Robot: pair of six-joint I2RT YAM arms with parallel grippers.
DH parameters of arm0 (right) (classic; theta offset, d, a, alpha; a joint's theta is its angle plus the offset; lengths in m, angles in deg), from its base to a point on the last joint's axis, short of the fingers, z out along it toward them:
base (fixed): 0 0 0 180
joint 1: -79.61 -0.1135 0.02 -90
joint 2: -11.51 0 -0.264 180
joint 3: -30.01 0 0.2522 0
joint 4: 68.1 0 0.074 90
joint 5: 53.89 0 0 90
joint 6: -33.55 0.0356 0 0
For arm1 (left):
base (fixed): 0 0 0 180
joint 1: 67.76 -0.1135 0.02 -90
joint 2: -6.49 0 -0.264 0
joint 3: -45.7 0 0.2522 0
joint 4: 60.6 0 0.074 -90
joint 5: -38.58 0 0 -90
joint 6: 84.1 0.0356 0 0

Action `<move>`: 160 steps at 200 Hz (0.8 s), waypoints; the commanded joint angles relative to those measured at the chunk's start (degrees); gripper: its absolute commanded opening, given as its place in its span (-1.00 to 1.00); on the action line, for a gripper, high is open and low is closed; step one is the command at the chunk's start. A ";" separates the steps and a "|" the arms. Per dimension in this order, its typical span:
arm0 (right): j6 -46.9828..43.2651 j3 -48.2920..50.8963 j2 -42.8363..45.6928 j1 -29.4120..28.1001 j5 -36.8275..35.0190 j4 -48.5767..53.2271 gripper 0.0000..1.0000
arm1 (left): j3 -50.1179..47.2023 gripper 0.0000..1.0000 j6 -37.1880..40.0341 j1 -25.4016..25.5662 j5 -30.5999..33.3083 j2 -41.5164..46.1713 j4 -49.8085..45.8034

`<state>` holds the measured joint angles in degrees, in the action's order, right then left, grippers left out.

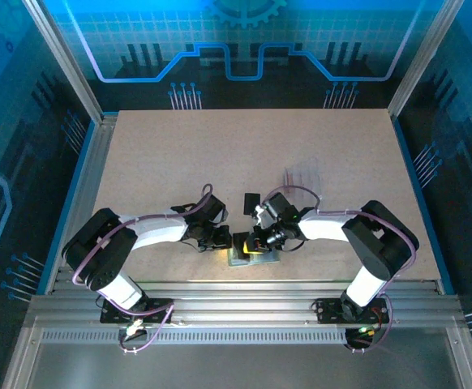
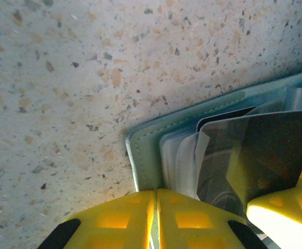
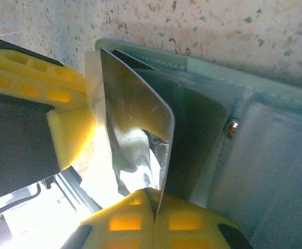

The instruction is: Put the credit cards into the card holder

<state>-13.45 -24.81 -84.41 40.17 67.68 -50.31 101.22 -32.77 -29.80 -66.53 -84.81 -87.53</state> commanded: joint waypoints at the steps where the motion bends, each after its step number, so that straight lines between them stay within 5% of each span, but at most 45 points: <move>1: -1.01 0.77 -3.86 -1.26 -1.81 7.24 -1.00 | -2.29 -0.73 -0.56 0.35 -0.22 -1.86 1.13; 110: -8.34 -6.05 -8.18 -1.57 -5.20 14.70 -1.00 | -0.26 -0.68 -0.17 2.43 1.73 1.67 -2.81; 160: -9.34 -5.75 -8.34 -1.71 -5.22 15.48 -0.93 | 1.20 -0.43 0.33 2.55 2.41 5.14 -5.13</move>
<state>-21.12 -32.27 -89.39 40.23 69.58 -40.86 100.56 -33.01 -28.12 -62.82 -81.25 -90.83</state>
